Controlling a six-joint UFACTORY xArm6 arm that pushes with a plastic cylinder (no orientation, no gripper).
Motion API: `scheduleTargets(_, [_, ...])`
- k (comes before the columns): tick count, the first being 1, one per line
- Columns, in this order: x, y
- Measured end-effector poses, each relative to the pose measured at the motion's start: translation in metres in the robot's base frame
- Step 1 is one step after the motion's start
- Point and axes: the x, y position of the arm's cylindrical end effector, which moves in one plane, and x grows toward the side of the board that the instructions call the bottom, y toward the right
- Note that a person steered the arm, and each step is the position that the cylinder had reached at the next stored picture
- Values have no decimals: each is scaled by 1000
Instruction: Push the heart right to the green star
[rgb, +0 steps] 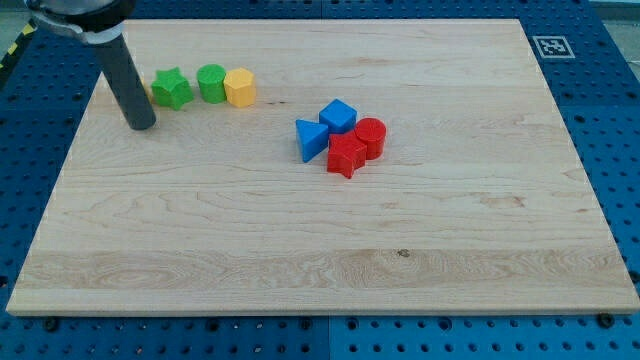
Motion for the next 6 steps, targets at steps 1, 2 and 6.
scheduleTargets(1, [5,-13])
scheduleTargets(2, [-11,-35])
scheduleTargets(6, [-46,-6])
